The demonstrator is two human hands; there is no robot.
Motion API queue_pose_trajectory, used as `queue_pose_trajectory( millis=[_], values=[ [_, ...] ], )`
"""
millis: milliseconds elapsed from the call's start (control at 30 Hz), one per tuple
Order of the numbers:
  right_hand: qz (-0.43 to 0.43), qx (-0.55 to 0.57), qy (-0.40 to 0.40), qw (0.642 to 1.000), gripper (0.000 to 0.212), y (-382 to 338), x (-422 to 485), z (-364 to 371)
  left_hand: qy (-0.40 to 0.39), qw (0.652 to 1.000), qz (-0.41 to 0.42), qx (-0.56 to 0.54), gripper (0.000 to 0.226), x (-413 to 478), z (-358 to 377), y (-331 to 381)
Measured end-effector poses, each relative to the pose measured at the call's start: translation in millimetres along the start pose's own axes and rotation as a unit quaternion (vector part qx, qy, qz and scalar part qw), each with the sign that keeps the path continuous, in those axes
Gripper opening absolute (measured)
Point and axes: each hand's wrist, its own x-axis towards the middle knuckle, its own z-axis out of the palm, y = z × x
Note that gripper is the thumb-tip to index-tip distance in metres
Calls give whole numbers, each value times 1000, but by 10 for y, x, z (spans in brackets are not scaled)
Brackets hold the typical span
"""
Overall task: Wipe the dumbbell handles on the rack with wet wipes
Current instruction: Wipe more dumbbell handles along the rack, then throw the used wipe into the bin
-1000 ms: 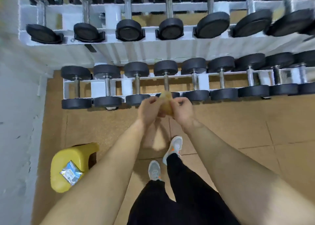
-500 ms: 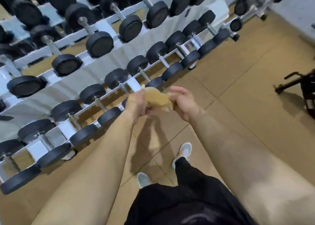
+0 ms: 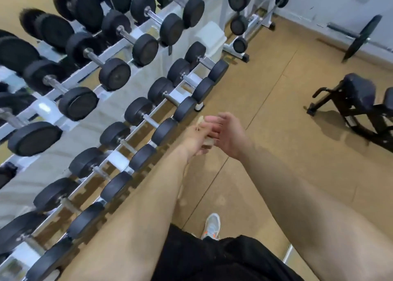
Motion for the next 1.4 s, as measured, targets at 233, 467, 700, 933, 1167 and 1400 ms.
queue_pose_trajectory(
  millis=[233,467,700,933,1167,1400],
  values=[
    [5,-164,115,980,20,-971,829,-544,9,997,15,78,28,1182,204,723],
    [106,-72,160,979,36,-1876,2017,-740,44,949,176,259,29,2686,385,1820],
    [123,41,104,986,37,-3182,2893,-775,5,926,248,285,8,3668,647,3101],
    [24,87,140,986,25,-4157,4150,-1394,18,933,250,259,15,4743,1168,3933],
    [22,-17,142,990,8,-5297,5398,-2207,80,973,158,148,7,6116,1814,4810],
    [67,-299,139,942,10,-6262,6644,-2478,175,983,37,31,23,7250,1998,5481]
  ],
)
